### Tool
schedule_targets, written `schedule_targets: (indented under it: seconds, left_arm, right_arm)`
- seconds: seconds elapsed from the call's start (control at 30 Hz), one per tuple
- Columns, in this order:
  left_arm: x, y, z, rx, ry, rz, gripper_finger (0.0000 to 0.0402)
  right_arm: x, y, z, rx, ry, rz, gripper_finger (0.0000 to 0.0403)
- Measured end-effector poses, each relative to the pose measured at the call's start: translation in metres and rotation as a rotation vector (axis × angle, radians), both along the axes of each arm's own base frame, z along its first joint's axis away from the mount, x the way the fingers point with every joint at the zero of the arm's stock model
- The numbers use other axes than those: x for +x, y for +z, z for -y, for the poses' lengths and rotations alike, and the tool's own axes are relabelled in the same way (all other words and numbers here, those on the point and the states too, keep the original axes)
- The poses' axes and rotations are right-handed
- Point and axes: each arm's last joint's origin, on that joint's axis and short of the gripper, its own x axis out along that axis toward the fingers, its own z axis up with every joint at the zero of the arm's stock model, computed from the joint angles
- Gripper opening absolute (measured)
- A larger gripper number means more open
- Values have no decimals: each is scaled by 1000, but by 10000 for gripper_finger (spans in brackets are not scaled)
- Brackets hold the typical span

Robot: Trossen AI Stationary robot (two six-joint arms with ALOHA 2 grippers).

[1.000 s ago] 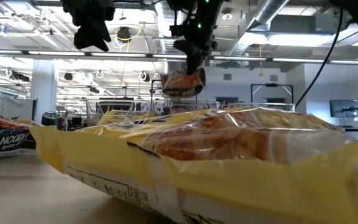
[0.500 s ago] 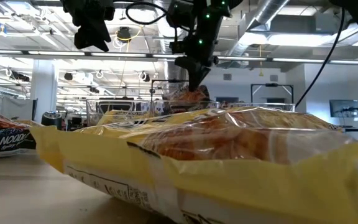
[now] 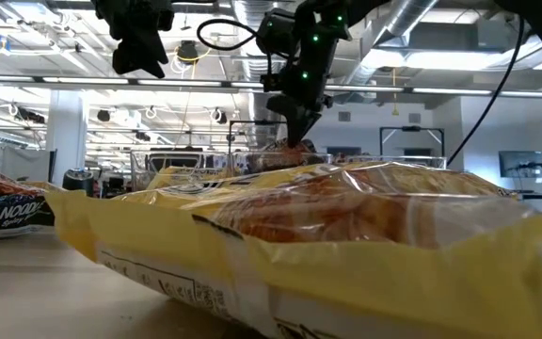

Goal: Sort Maruchan noodles
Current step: Put the black noodle pack in the middle transparent bin, then put the blue noodle pack in the right transparent bin

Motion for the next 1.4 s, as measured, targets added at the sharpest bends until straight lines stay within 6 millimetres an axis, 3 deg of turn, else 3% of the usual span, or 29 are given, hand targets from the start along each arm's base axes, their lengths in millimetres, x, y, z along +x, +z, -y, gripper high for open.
schedule_targets:
  seconds: [0.53, 0.83, 0.97, 1.2, 1.4]
  left_arm:
    - [0, 0, 0, -14, 14, 3, 151]
    - [0, 0, 0, -29, 29, 6, 151]
    - [0, 0, 0, -52, 42, 13, 151]
    - [-1, -2, 6, -201, -11, 35, 151]
    - [-3, -2, 13, -359, -125, 70, 151]
  right_arm:
    - [-1, -1, 6, 115, -22, 71, 158]
    - [1, 2, 6, 478, 45, 216, 162]
    - [2, 3, 5, 550, 57, 247, 159]
    - [11, 39, -5, 658, 158, 355, 158]
    - [19, 81, -30, 622, 282, 420, 157]
